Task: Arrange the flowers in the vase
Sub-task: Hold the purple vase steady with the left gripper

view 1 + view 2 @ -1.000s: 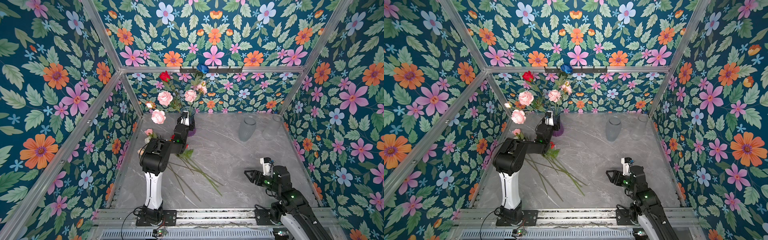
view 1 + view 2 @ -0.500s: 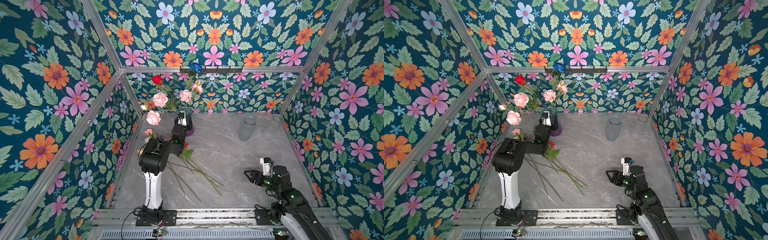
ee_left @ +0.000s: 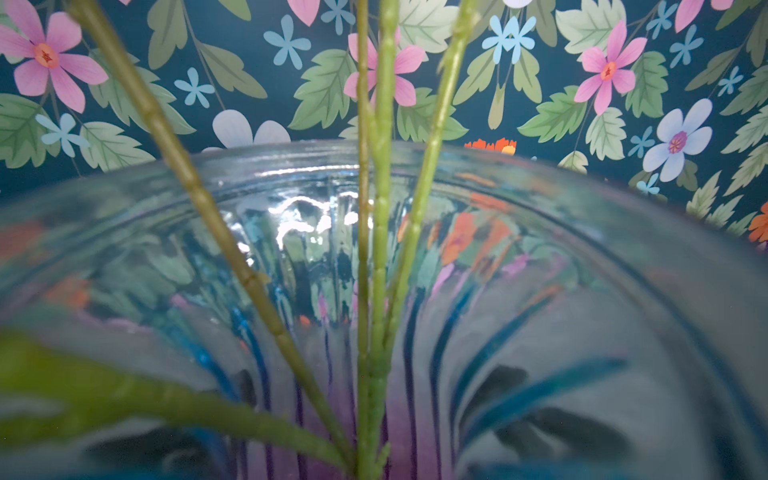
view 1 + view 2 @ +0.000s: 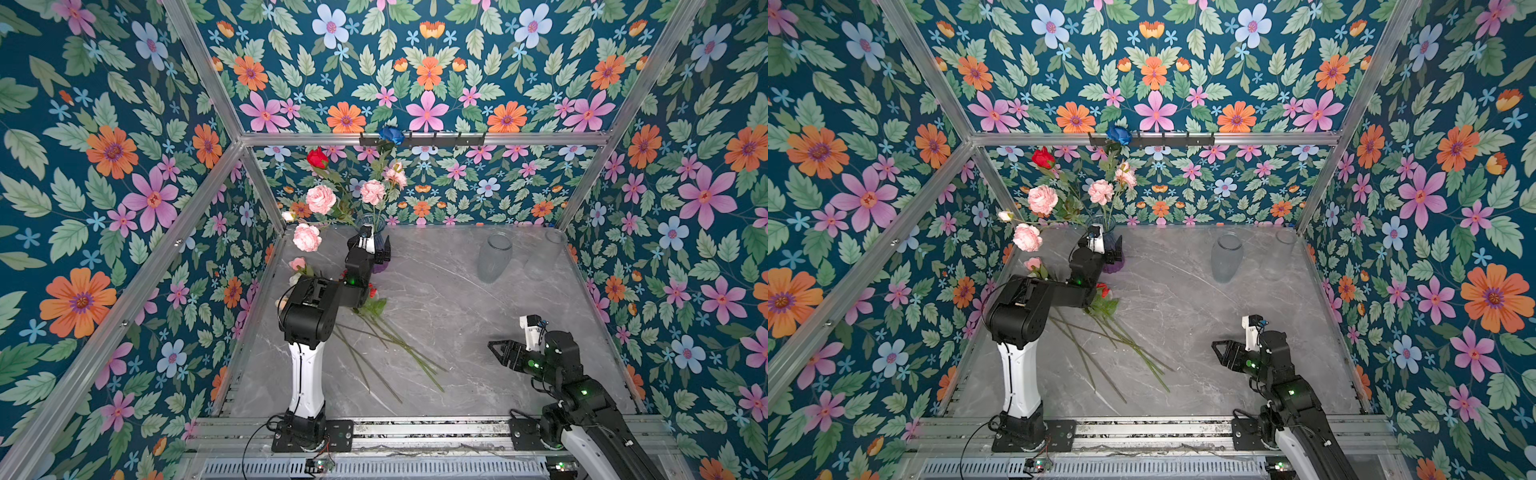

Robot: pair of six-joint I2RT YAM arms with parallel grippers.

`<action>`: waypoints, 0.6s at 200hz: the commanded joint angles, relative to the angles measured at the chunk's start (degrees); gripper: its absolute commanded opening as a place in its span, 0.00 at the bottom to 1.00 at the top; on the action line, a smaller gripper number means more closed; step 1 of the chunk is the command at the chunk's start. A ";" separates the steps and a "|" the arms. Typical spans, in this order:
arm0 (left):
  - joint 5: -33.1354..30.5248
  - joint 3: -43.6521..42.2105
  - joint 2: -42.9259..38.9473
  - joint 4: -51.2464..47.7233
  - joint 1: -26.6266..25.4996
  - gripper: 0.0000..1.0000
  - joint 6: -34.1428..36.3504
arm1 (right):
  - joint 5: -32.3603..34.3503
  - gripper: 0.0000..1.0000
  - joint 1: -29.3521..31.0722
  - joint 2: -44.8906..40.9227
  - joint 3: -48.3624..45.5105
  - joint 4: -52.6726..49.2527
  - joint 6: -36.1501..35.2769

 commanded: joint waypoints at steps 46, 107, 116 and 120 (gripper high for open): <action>-0.56 -12.31 -8.19 7.15 -0.76 1.00 -3.74 | 0.37 0.68 0.13 0.59 0.39 1.70 -0.74; -0.73 -7.03 -8.13 -1.22 -0.81 0.99 -1.57 | 0.09 0.68 0.07 0.19 0.37 1.18 -0.75; -0.82 -6.51 -7.99 -1.45 -0.80 0.99 -1.57 | 0.17 0.68 0.09 -0.29 0.32 0.91 -0.65; -0.74 -6.42 -7.99 -1.37 -0.82 0.99 -1.70 | 0.25 0.68 0.06 -0.50 0.33 0.70 -0.69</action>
